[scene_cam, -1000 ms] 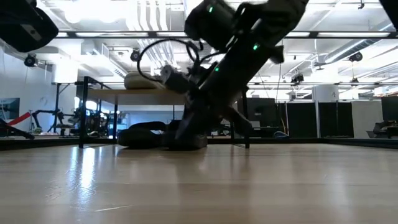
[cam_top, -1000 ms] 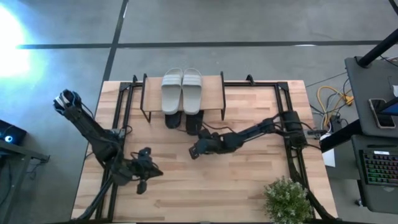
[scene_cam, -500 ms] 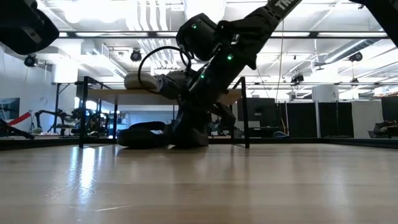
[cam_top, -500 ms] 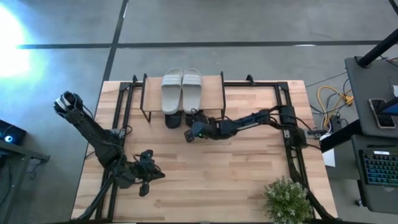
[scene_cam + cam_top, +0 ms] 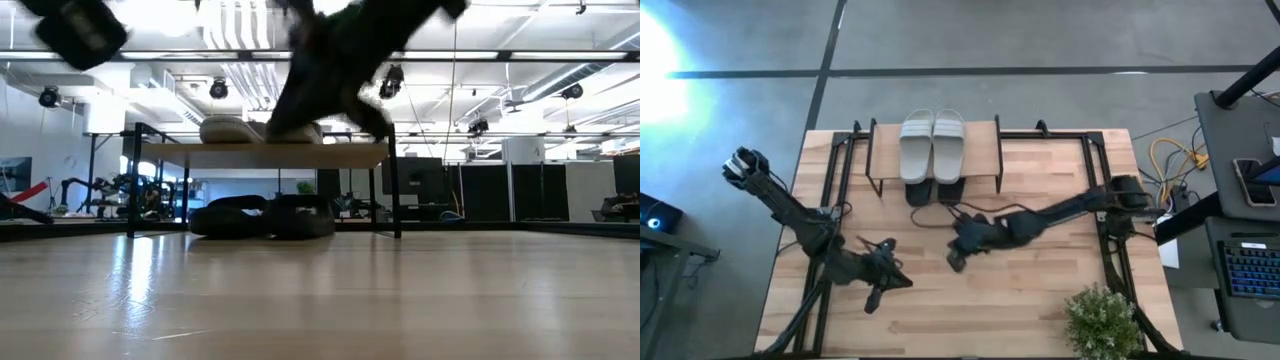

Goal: Pick and place slides into the shelf
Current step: Return to Home Position

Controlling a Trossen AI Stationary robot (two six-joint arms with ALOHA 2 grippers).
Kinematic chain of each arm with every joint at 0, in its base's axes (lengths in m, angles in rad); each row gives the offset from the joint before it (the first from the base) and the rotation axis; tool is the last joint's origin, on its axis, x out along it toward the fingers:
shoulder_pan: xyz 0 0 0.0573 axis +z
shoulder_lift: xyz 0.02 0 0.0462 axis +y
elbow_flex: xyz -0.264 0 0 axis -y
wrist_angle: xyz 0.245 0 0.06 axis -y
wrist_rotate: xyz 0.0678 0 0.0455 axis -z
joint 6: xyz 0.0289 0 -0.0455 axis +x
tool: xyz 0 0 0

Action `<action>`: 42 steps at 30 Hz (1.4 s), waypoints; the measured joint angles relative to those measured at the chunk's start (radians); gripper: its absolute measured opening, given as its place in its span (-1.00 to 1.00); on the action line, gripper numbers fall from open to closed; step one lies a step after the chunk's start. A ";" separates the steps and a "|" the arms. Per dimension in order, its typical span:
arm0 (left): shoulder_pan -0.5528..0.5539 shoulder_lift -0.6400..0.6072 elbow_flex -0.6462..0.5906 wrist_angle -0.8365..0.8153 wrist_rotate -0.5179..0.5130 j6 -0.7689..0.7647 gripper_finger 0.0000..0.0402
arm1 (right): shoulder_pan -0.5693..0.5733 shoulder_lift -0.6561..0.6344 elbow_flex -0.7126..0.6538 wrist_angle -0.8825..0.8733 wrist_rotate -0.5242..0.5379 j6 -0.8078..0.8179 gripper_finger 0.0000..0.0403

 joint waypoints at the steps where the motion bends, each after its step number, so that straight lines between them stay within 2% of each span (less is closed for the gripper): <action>1: 0.034 -0.004 -0.007 0.053 0.052 0.051 -1.00 | 0.024 -0.026 0.000 -0.021 0.017 -0.026 -0.94; 4: 0.153 -0.015 -0.035 0.189 0.175 0.186 -1.00 | 0.081 -0.104 0.000 -0.122 0.011 -0.072 -0.94; 8: 0.292 -0.034 -0.071 0.302 0.264 0.256 -1.00 | 0.134 -0.207 0.009 -0.147 -0.010 0.115 -0.94; 10: 0.337 -0.040 -0.077 0.321 0.307 0.282 -1.00 | 0.166 -0.256 0.012 -0.125 -0.002 0.067 -0.94; 12: 0.374 -0.039 -0.075 0.359 0.352 0.316 -1.00 | 0.197 -0.294 0.005 -0.097 0.057 -0.054 -0.94; 14: 0.416 -0.040 -0.071 0.378 0.379 0.340 -1.00 | 0.185 -0.333 -0.022 -0.125 0.079 -0.054 -0.94; 16: 0.475 -0.041 -0.069 0.402 0.387 0.343 -1.00 | 0.140 -0.382 -0.082 -0.178 0.027 -0.046 -0.94; 18: 0.548 -0.047 -0.066 0.406 0.396 0.342 -1.00 | 0.093 -0.435 -0.176 -0.121 -0.037 -0.089 -0.94; 20: 0.625 -0.057 -0.066 0.410 0.428 0.342 -1.00 | 0.036 -0.490 -0.296 0.024 -0.166 -0.155 -0.93; 22: 0.703 -0.079 -0.067 0.402 0.483 0.342 -1.00 | -0.037 -0.553 -0.422 0.221 -0.357 -0.198 -0.93; 24: 0.773 -0.114 -0.066 0.368 0.541 0.341 -1.00 | -0.119 -0.612 -0.537 0.380 -0.479 -0.217 -0.93; 26: 0.825 -0.158 -0.067 0.300 0.575 0.341 -1.00 | -0.191 -0.666 -0.631 0.468 -0.502 -0.220 -0.93; 30: 0.885 -0.291 -0.069 0.093 0.582 0.338 -1.00 | -0.257 -0.821 -0.748 0.472 -0.524 -0.228 -0.93; 32: 0.889 -0.365 -0.071 0.019 0.582 0.332 -1.00 | -0.267 -0.901 -0.797 0.453 -0.506 -0.241 -0.94; 35: 0.889 -0.468 -0.083 -0.064 0.586 0.311 -1.00 | -0.262 -1.034 -0.857 0.422 -0.397 -0.226 -0.93; 39: 0.888 -0.574 -0.167 -0.041 0.568 0.233 -1.00 | -0.196 -1.156 -0.943 0.421 -0.277 -0.192 -0.94; 42: 0.888 -0.636 -0.258 -0.019 0.496 0.190 -1.00 | -0.143 -1.211 -1.009 0.422 -0.151 -0.147 -0.94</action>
